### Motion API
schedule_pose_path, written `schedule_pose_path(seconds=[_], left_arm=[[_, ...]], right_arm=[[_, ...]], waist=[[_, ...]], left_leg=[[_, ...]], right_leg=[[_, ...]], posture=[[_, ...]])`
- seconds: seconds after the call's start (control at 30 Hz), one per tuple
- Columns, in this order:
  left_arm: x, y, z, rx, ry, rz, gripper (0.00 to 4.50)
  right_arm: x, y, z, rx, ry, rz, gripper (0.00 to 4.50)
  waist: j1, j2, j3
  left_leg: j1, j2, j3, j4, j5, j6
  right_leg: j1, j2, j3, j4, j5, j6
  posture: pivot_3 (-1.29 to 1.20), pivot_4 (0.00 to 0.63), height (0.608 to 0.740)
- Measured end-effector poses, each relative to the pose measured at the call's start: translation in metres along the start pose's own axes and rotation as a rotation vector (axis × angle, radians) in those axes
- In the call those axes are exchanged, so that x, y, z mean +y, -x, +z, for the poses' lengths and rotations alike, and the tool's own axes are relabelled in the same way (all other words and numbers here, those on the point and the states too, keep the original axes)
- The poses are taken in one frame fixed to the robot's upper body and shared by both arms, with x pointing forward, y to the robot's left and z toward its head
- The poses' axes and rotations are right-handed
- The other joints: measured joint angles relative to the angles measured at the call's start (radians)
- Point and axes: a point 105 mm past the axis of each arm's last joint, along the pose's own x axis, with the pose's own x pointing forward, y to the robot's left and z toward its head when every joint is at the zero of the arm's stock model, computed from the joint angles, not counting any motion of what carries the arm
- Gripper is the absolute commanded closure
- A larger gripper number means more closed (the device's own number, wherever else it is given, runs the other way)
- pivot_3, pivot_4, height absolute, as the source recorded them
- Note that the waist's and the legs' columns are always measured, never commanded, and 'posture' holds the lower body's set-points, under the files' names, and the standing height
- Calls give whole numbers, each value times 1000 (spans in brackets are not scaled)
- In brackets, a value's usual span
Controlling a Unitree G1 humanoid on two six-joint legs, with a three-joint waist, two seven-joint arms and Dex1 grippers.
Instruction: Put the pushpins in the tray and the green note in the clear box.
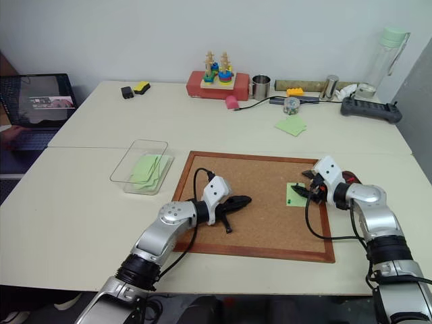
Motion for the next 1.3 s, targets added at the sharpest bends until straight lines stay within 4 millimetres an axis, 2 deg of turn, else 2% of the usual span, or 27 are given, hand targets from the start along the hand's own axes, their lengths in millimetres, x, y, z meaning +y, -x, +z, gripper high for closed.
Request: schedule_pose_path(seconds=[0.33,0.63,0.9,0.97,1.1,1.3], left_arm=[[0,0,0,3,0,1,4500],[0,0,-1,6,0,4,4500],[1,-1,-2,19,-15,17,4500],[1,-1,-2,23,-19,20,4500],[2,-1,-3,30,-26,30,4500],[1,-2,-3,34,-29,35,4500]], right_arm=[[6,0,-2,-3,10,33,4467],[8,0,-2,-4,23,38,4467],[8,2,1,-17,-45,30,4467],[8,4,7,-42,-54,28,4467],[8,8,31,-125,-37,30,4467],[8,12,41,-153,-56,30,4467]], waist=[[0,0,0],[0,0,0],[1,1,-1],[0,1,-1],[0,2,-1],[0,3,-2]], left_leg=[[0,0,0,0,0,0],[0,0,0,0,0,0],[0,0,0,0,0,0],[0,0,0,0,0,0],[2,0,0,0,0,0],[2,0,0,0,0,0]], right_leg=[[0,0,0,0,0,0],[0,0,0,0,0,0],[0,0,0,1,0,0],[0,0,0,1,0,0],[1,0,0,1,0,0],[2,0,0,1,0,1]], posture=[[0,150,740],[0,150,740],[0,150,740],[0,150,740],[0,150,740],[0,150,740]])
